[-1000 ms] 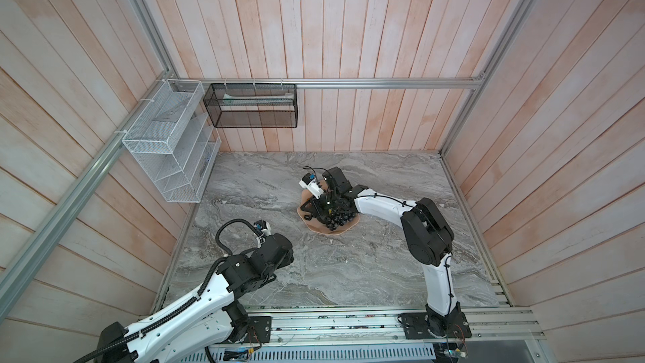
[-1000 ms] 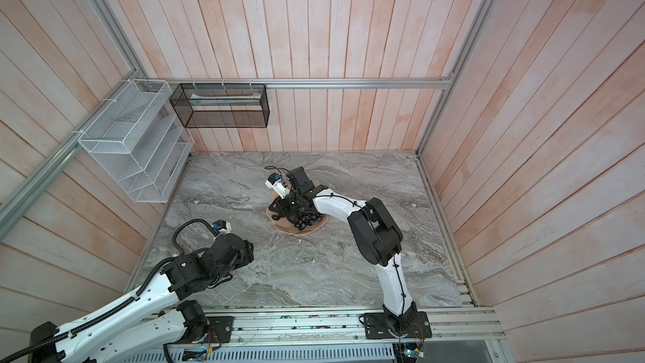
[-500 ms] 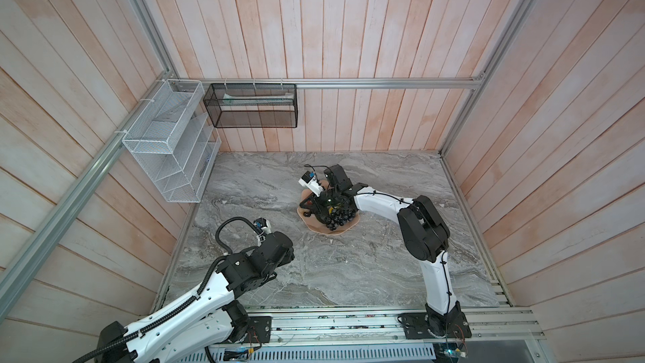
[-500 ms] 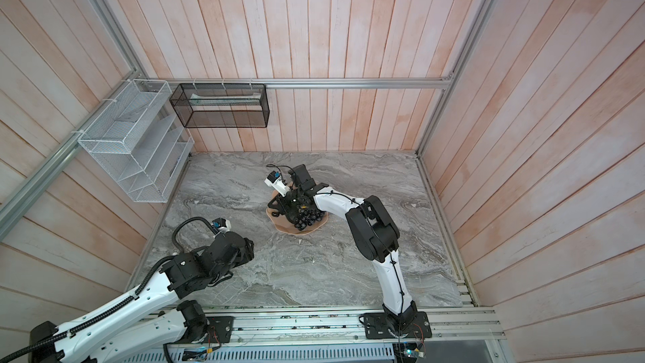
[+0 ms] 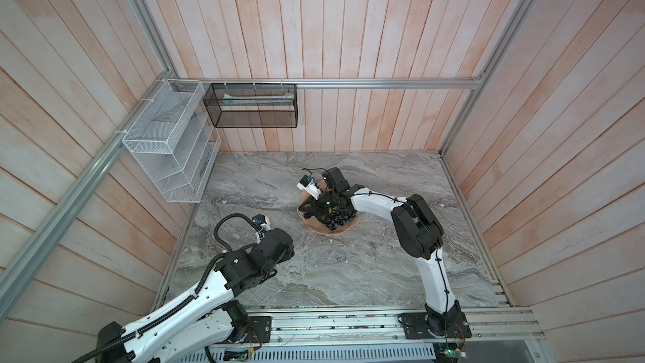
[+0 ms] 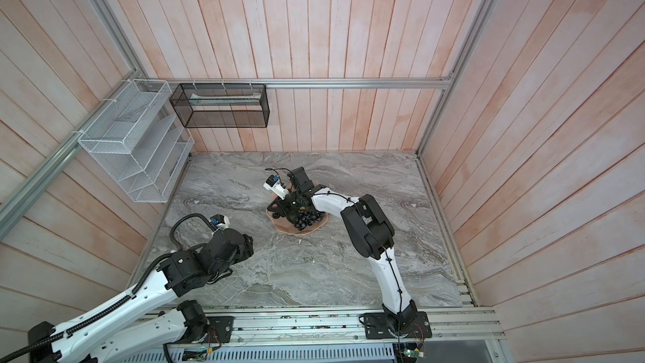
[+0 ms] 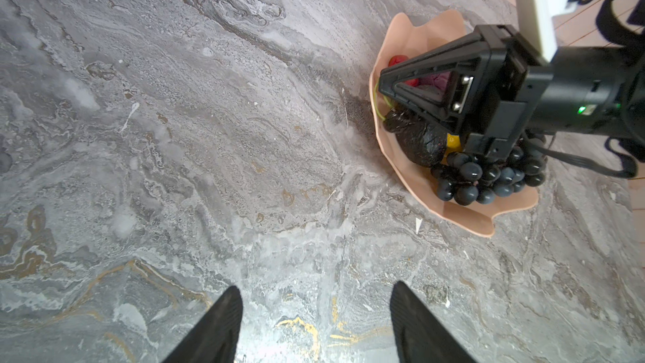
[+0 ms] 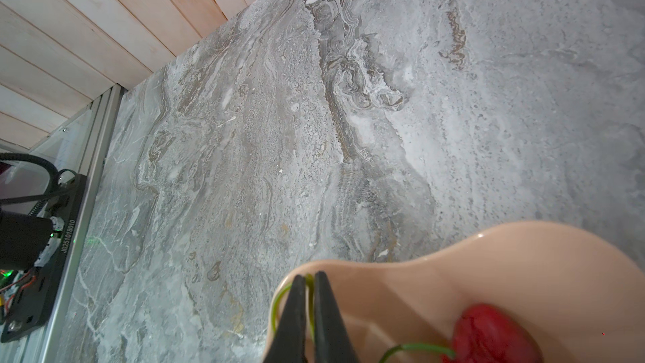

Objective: Place and organize the fake fruits in the fruit bowl

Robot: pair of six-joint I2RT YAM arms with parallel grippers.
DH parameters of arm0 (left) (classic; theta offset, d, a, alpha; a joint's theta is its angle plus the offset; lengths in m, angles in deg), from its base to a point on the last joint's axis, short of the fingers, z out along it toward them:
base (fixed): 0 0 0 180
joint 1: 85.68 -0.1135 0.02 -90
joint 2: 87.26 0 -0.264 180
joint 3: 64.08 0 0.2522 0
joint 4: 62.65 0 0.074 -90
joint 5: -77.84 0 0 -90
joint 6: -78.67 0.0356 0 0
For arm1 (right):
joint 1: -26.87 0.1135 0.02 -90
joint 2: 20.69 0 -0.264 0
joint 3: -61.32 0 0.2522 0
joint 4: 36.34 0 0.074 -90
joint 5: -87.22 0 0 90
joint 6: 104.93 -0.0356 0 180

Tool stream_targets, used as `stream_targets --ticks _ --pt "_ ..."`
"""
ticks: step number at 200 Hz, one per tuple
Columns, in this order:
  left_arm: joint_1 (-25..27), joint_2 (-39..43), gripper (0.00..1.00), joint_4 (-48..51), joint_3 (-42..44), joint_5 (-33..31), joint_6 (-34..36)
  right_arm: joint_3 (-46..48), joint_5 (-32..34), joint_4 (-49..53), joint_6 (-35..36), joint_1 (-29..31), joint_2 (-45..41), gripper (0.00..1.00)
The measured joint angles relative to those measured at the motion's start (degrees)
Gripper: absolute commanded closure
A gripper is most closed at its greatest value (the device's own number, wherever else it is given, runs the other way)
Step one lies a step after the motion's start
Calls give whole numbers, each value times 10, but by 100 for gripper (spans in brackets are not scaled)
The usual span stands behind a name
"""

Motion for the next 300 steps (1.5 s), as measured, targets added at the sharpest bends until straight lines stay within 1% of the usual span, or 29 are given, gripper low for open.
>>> stream_targets --ticks 40,51,73,89,113,126,142,158,172,193,200,212,216,226,233,253,260,276,278,281,284,300 --pt "0 -7 30 5 -13 -2 4 6 9 1 15 0 -9 70" --pt "0 -12 30 5 -17 -2 7 11 14 1 18 0 -19 69" --pt "0 -22 30 11 -27 -2 18 27 26 0 25 0 -50 63" --pt "-1 -28 30 14 -37 -2 29 45 37 -3 27 0 -77 63" --pt "-4 -31 30 14 -51 0 43 70 58 -7 26 0 -114 67" --pt "-15 -34 30 13 -58 7 53 94 68 -16 24 0 -137 68" --pt "-42 -43 31 9 -66 25 67 141 80 -32 12 0 -176 68" --pt "-78 -58 34 -2 -71 55 82 193 92 -49 -3 0 -220 72" --pt "-108 -72 36 -19 -71 87 99 219 104 -55 -16 1 -248 73" --pt "-138 -93 36 -54 -71 132 124 252 130 -60 -32 2 -291 73" --pt "-145 -101 36 -69 -71 146 133 273 141 -62 -39 3 -314 70" --pt "-157 -119 35 -94 -71 167 150 315 172 -64 -54 4 -360 62" --pt "-160 -125 33 -101 -71 172 156 329 183 -64 -59 4 -377 61" --pt "-174 -143 22 -121 -71 189 169 366 223 -65 -70 5 -421 56" --pt "-186 -156 19 -133 -71 199 178 388 249 -66 -77 4 -449 50" --pt "-219 -194 17 -163 -76 210 214 435 321 -66 -93 -14 -516 33" --pt "-229 -206 16 -175 -81 210 230 444 345 -64 -99 -28 -534 24" --pt "-249 -221 15 -207 -88 207 269 461 391 -66 -115 -70 -569 8" --pt "-251 -221 13 -212 -89 208 274 464 397 -68 -118 -78 -574 7" --pt "-255 -222 5 -220 -89 207 281 469 405 -71 -116 -88 -582 5" --pt "-260 -222 1 -229 -89 207 290 474 413 -75 -121 -99 -589 3" --pt "-283 -220 0 -285 -86 200 331 505 450 -110 -117 -155 -629 2"
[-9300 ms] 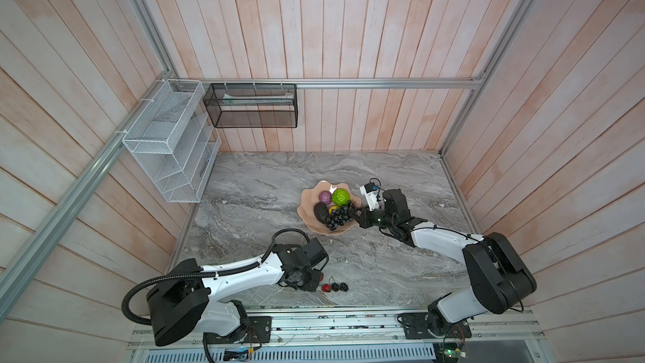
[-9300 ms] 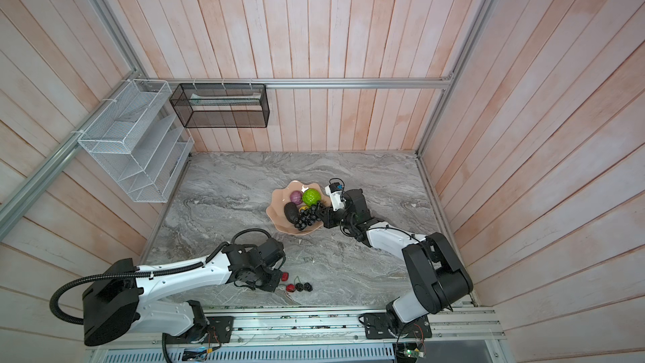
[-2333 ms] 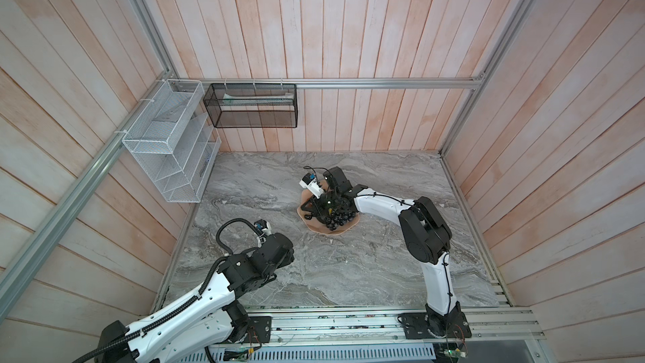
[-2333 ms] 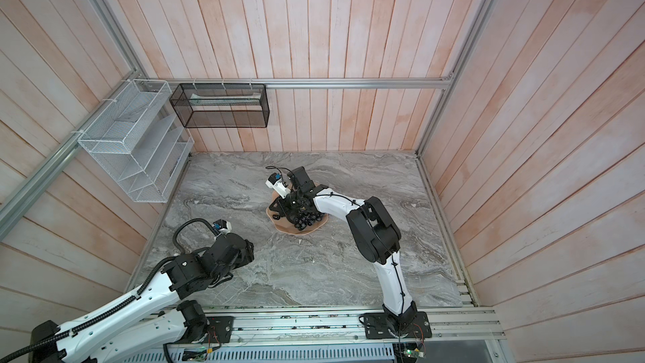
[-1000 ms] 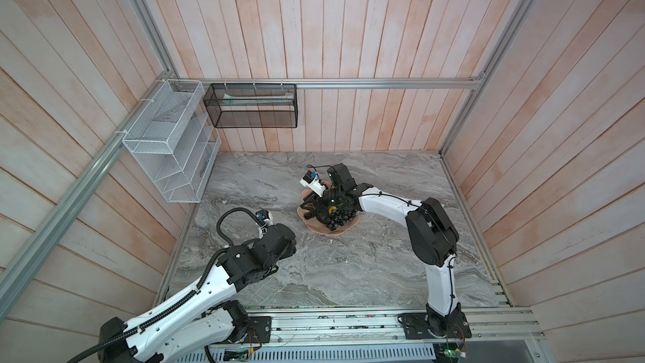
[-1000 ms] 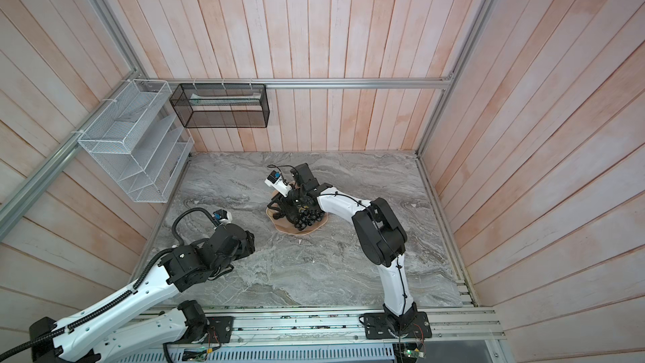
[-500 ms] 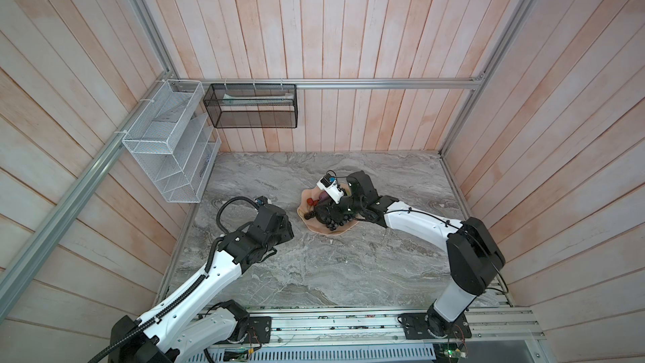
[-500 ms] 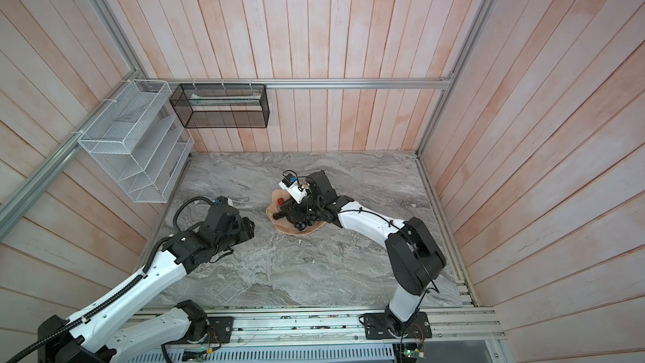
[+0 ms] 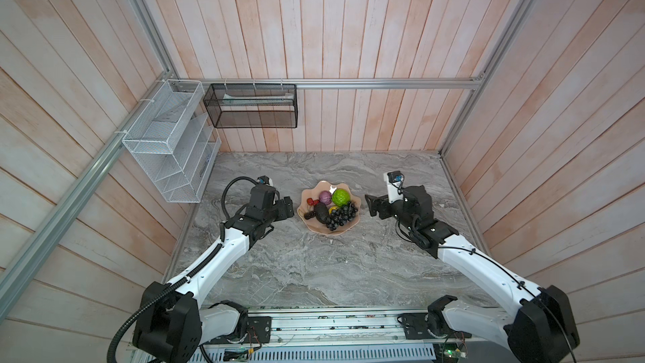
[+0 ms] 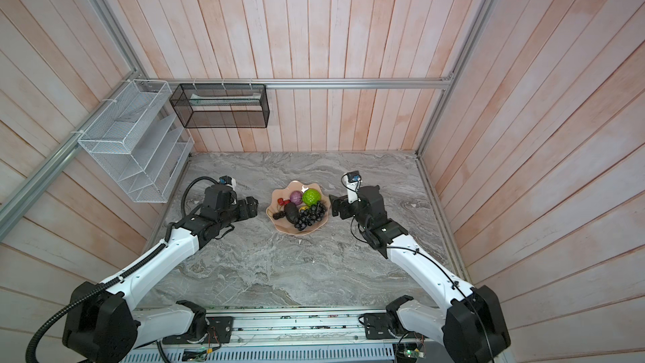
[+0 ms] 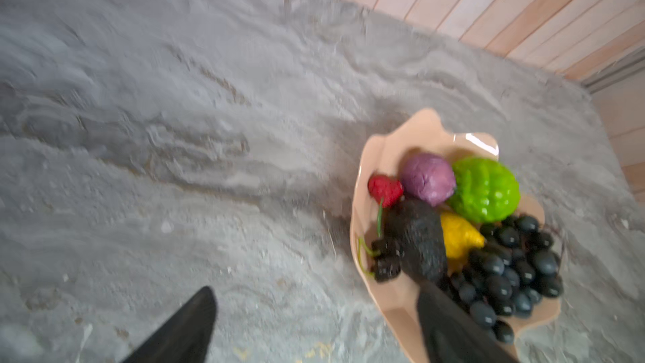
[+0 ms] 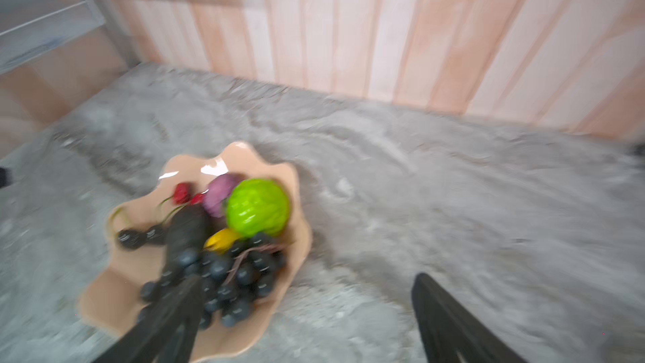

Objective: Place and organize the fake fruits in the fruit bowl

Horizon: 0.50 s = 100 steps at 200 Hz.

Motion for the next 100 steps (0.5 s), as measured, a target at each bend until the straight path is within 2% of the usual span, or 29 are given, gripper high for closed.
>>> stream_targets --ticks 13,32,45,66,80,100 --pt "-18 11 0 -64 18 -4 41 35 25 -50 6 -43 -30 2" --pt "-43 33 0 -135 56 4 91 82 27 -127 25 -110 -62 2" --pt "-56 38 0 -159 72 10 119 92 24 -156 39 -151 -60 2" --pt "-66 49 0 -227 126 -18 153 92 3 -183 45 -215 -42 2" --pt "-84 72 0 -295 198 -30 172 113 -1 -216 47 -238 -39 2" --pt "-125 55 0 -356 260 -44 186 205 -1 -304 48 -242 -46 2"
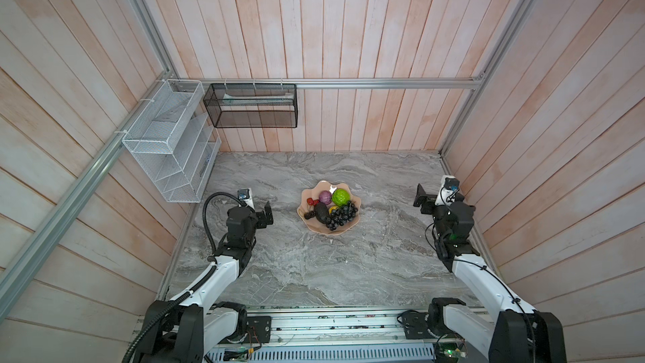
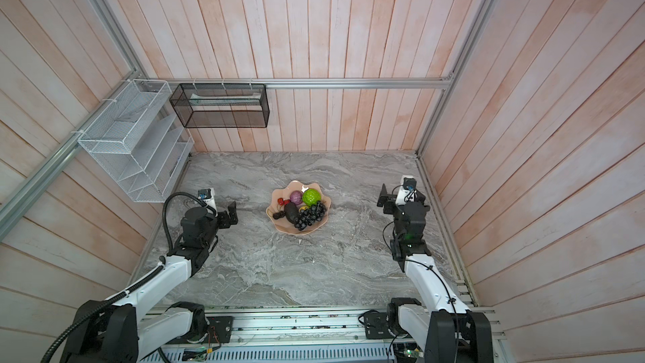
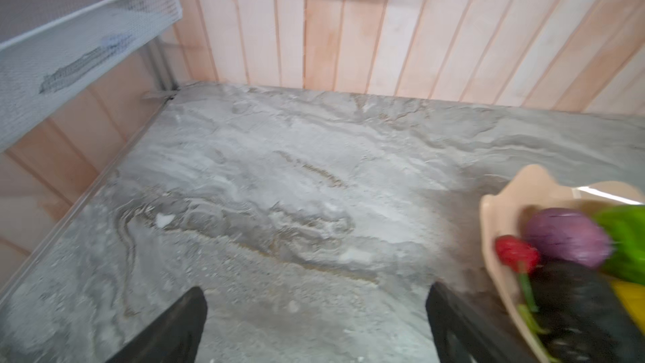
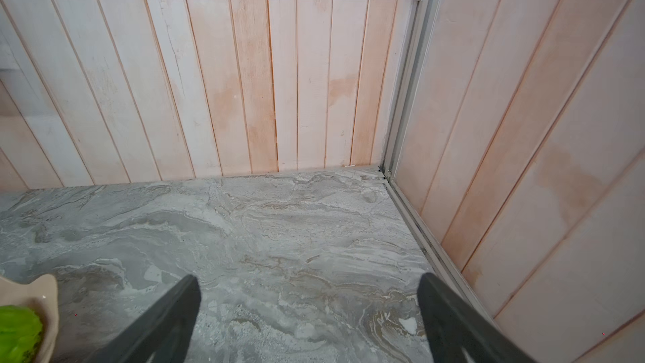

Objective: Place and organize the fake fruits in the fruit bowl

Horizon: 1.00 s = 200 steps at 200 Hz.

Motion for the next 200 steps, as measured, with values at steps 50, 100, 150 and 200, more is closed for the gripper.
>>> stream_targets --ticks 50,100,150,200 --pt "-40 -111 0 -157 48 -13 32 107 -6 -151 0 -17 108 2" --pt "-74 -212 0 -309 42 48 34 107 -75 -303 -11 -56 254 2" --pt "-74 -229 0 -379 56 70 34 82 -115 -322 -10 -56 286 2" --pt "-74 -229 0 -396 57 72 34 80 -120 -321 -9 -56 285 2"
